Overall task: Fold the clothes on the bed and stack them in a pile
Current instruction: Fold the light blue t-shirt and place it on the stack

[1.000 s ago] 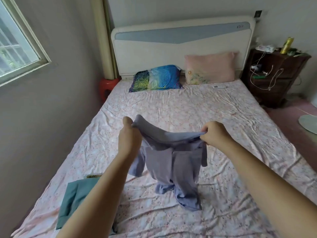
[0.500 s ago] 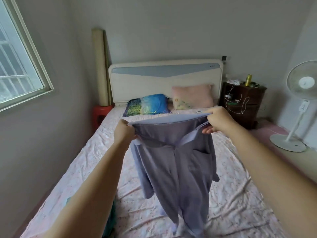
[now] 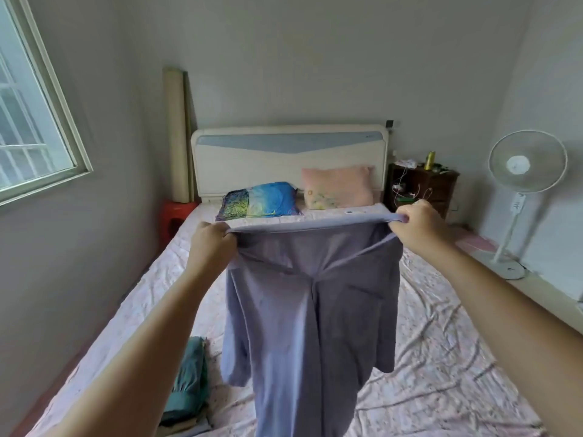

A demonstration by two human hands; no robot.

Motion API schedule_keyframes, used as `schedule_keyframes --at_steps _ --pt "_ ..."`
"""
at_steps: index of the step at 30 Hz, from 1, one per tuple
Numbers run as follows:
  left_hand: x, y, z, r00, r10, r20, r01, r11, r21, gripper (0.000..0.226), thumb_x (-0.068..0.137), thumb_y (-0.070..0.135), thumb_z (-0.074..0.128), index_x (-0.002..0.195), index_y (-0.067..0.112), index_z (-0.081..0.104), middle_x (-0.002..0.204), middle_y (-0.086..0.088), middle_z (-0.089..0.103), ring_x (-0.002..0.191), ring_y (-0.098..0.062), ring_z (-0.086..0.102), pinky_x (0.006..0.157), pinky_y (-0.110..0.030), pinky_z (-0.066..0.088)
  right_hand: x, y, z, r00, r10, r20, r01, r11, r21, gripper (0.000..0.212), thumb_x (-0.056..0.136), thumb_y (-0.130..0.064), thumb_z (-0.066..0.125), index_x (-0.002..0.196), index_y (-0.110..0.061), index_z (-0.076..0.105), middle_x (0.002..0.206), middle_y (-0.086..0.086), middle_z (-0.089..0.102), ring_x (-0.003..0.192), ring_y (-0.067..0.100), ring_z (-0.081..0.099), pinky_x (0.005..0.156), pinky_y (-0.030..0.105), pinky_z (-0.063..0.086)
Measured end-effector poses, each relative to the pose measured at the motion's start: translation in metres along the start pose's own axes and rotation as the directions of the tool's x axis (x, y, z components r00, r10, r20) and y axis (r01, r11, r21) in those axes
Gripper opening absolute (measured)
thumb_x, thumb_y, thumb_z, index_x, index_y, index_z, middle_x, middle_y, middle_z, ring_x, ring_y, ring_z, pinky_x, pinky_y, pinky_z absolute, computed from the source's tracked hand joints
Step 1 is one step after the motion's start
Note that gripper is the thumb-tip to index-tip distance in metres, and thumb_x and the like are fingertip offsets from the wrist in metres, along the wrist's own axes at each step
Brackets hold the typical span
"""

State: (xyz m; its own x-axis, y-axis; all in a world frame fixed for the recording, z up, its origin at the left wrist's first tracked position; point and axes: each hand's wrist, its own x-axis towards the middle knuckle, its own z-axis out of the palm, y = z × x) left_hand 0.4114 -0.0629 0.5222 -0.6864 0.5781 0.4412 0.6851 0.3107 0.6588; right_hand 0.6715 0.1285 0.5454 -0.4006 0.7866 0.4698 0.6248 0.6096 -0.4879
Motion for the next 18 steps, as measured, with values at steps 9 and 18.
schedule_keyframes --at_steps 9,18 --pt "-0.012 -0.002 -0.004 0.948 -0.021 0.317 0.099 0.968 -0.232 0.049 0.055 0.051 0.045 0.071 0.005 0.055 0.069 -0.011 0.051 0.065 -0.018 0.043 0.063 -0.031 0.034 -0.028 0.014 0.011 0.973 0.153 0.172 -0.215 0.873 0.437 0.037 0.087 -0.018 0.050 0.058 -0.016 0.028 0.058 0.001 0.023 0.056 0.015 0.024 0.052 0.031 0.018" --pt "-0.014 -0.018 -0.023 0.694 0.032 0.719 -0.084 0.996 0.037 0.069 0.039 0.047 0.076 0.095 0.012 0.058 0.096 -0.007 0.064 0.086 -0.019 0.060 0.082 -0.040 0.053 -0.040 0.059 -0.024 0.757 -0.152 0.636 -0.329 0.752 0.571 0.083 0.036 -0.041 0.090 0.104 -0.003 0.061 0.090 0.002 0.073 0.084 0.010 0.068 0.069 0.018 0.053"
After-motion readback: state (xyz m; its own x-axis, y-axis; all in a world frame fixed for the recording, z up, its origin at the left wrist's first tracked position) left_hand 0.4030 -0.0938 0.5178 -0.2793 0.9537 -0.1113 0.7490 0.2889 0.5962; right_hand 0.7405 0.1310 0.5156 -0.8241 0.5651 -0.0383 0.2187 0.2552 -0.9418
